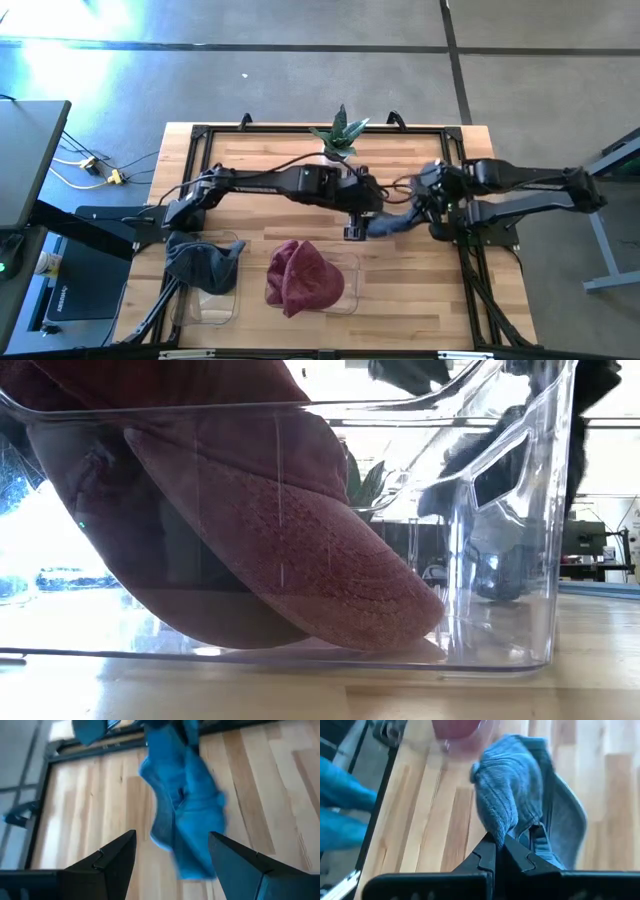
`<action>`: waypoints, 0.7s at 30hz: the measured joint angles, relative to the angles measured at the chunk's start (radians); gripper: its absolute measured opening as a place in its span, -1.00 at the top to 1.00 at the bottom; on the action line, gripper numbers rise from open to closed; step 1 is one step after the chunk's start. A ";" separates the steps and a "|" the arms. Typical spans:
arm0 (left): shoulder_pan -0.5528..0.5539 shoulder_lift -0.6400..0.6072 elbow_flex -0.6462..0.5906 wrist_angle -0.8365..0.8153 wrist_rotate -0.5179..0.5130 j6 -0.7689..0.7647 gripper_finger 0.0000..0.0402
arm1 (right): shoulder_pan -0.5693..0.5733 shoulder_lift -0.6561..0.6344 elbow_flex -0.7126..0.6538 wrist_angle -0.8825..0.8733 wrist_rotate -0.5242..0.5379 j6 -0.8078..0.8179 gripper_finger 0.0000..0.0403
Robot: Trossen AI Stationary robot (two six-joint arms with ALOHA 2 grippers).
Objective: Pick & Place hat
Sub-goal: Put the blue cap into the left transparent bin
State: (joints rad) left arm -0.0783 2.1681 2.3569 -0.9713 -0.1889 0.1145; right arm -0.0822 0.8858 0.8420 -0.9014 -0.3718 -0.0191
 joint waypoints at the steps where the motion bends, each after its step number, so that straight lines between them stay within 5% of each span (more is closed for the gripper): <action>1: -0.001 -0.007 0.000 0.009 -0.005 0.009 -0.20 | -0.021 -0.002 0.014 0.001 -0.010 -0.004 0.96; 9: 0.014 -0.086 -0.022 -0.056 0.027 -0.097 -0.20 | -0.135 -0.022 0.124 0.007 -0.147 -0.003 0.97; 21: 0.046 -0.082 -0.020 0.244 0.262 -0.011 -0.20 | -0.140 -0.095 0.215 0.009 -0.283 0.124 0.96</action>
State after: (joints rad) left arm -0.0318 2.0862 2.3371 -0.7274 0.0728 0.1038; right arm -0.2226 0.7908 1.0572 -0.8928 -0.6545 0.1044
